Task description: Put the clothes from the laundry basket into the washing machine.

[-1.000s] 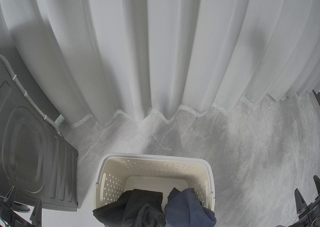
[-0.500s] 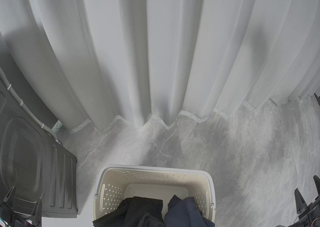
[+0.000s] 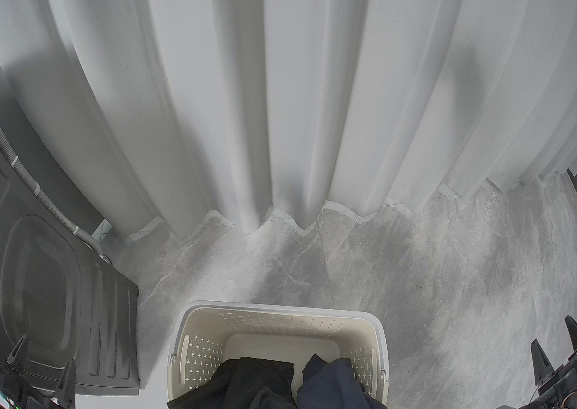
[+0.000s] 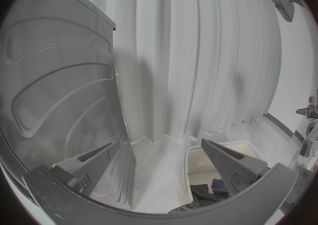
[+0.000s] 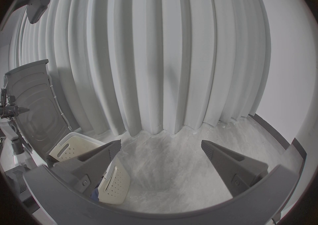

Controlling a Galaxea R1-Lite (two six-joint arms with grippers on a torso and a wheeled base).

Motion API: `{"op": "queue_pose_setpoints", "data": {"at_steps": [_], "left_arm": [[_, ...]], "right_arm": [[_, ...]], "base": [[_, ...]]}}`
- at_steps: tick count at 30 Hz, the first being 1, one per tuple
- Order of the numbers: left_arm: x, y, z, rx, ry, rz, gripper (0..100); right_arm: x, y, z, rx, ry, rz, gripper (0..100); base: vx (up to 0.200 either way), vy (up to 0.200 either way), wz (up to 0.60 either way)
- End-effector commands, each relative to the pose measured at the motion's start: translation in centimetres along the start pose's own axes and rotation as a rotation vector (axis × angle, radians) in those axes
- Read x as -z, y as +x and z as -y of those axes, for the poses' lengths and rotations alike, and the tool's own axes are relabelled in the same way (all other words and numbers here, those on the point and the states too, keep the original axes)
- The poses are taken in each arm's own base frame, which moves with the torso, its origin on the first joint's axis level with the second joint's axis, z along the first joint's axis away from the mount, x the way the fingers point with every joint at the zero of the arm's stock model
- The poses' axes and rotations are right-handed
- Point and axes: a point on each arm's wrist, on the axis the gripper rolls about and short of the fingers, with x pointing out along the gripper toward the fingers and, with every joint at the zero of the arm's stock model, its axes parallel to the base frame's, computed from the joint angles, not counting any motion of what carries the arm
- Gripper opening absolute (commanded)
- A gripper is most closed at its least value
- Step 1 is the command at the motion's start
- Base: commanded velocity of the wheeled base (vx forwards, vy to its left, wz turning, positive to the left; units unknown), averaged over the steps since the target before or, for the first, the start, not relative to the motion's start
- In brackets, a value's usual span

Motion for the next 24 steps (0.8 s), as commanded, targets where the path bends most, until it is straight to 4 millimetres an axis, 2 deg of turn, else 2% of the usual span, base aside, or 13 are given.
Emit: {"op": "queue_pose_setpoints", "data": {"at_steps": [1,24], "left_arm": [[0.52,0.00,-0.01,-0.001,0.000,-0.001,100],[0.52,0.00,-0.01,-0.001,0.000,-0.001,100]], "right_arm": [[0.50,0.07,0.00,0.000,0.000,-0.010,100],[0.48,0.09,0.00,0.000,-0.001,-0.010,100]], "base": [[0.000,0.000,0.00],[0.000,0.000,0.00]]}}
